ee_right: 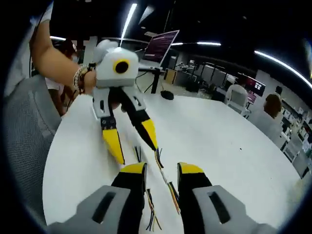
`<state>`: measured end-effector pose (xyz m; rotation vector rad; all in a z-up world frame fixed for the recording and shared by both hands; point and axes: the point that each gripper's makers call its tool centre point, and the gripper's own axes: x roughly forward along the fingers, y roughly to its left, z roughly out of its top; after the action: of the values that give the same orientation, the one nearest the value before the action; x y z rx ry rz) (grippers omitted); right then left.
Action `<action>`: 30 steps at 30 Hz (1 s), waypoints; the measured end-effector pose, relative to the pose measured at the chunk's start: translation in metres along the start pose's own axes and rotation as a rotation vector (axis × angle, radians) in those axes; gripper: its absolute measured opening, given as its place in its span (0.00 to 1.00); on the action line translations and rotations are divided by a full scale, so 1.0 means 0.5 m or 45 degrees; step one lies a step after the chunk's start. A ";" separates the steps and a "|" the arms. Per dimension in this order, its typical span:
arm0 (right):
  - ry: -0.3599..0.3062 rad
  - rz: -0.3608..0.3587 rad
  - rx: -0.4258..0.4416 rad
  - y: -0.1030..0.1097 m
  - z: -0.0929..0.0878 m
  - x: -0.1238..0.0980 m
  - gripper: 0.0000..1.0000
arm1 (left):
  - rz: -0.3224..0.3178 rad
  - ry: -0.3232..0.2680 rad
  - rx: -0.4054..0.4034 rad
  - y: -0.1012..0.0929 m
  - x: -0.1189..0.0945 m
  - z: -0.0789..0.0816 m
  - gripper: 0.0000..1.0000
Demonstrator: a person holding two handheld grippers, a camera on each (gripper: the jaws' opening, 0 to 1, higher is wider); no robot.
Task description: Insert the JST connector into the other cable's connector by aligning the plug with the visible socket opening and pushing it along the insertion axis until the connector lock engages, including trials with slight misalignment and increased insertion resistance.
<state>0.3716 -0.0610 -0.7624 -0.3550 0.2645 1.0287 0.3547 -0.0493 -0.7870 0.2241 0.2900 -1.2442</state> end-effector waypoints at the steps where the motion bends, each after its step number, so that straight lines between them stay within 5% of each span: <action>1: -0.034 -0.015 0.019 -0.005 0.015 -0.005 0.24 | 0.013 0.014 -0.017 0.001 -0.002 0.003 0.34; 7: -0.123 -0.119 0.138 -0.042 0.053 -0.039 0.29 | 0.068 0.001 -0.072 -0.008 -0.023 0.039 0.65; 14: -0.179 -0.202 0.226 -0.046 0.080 -0.086 0.37 | 0.137 -0.164 -0.177 -0.004 -0.080 0.116 0.84; 22: -0.203 -0.348 0.273 -0.033 0.101 -0.192 0.53 | 0.332 -0.222 -0.221 0.009 -0.184 0.144 0.98; 25: -0.233 -0.382 0.423 -0.016 0.090 -0.260 0.59 | 0.382 -0.268 -0.263 0.003 -0.218 0.152 0.99; 30: -0.257 -0.479 0.490 0.005 0.065 -0.344 0.63 | 0.373 -0.287 -0.339 -0.044 -0.269 0.150 0.99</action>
<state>0.2864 -0.1816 -0.6685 0.0503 0.1980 0.6179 0.3016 0.0399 -0.6712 -0.1009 0.2155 -0.9194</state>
